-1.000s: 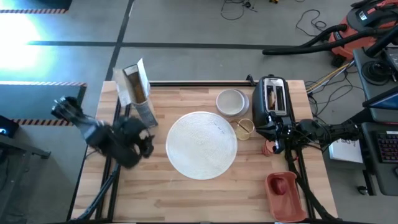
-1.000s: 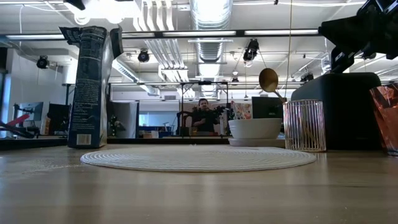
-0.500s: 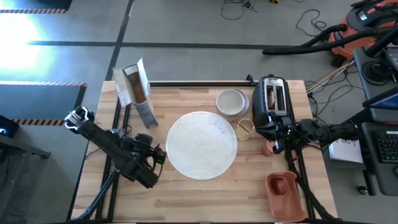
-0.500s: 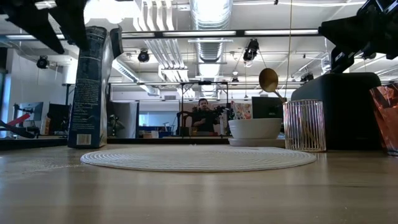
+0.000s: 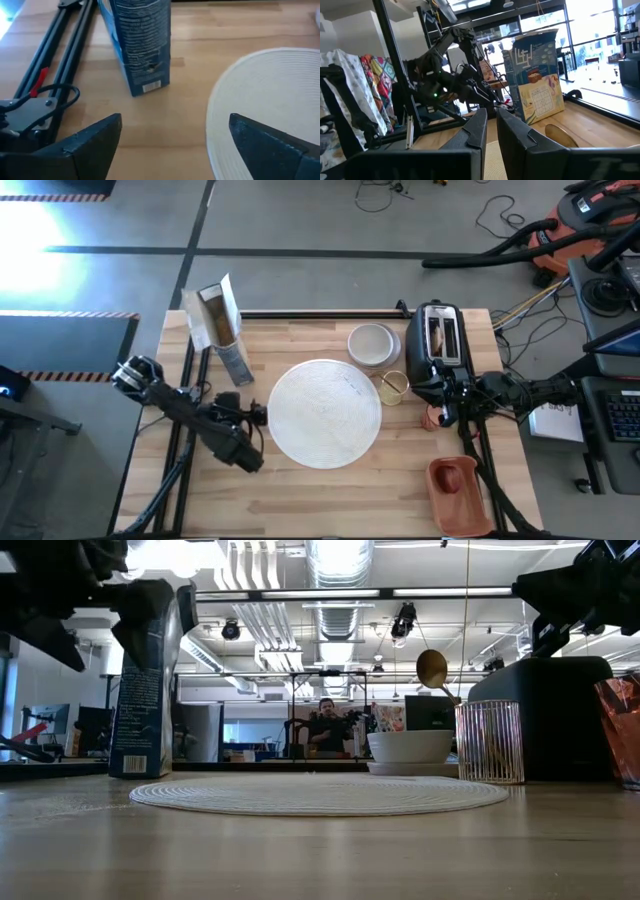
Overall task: Arrange a breakfast setting
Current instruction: Move the cereal to the top left of the table
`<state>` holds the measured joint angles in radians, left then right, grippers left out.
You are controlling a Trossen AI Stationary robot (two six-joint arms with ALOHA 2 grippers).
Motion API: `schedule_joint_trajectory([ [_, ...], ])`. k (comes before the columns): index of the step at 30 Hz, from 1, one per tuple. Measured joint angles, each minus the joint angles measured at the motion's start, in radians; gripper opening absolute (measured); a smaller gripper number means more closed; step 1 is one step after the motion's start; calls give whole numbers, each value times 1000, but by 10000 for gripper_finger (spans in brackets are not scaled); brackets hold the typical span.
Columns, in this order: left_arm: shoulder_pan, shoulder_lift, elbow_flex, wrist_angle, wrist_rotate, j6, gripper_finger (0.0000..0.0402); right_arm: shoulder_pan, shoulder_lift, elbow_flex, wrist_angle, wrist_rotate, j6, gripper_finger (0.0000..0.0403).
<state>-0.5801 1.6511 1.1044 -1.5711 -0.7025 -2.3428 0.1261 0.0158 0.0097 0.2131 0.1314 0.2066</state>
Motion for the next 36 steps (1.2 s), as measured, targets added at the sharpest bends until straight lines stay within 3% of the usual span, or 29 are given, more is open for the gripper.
schedule_joint_trajectory([
  [11, 72, 91, -21, 0, -43, -11, 363, 0, 0, 0, 0, 0, 0, 34],
  [15, 102, 124, -30, 0, -47, -86, 363, 0, 0, 0, 0, 0, 0, 34],
  [22, 156, 186, -67, 0, -126, -125, 363, 0, 0, 0, 0, 0, 0, 34],
  [36, 320, 282, -93, 0, -188, -169, 362, 0, 0, 0, 0, 0, 0, 34],
])
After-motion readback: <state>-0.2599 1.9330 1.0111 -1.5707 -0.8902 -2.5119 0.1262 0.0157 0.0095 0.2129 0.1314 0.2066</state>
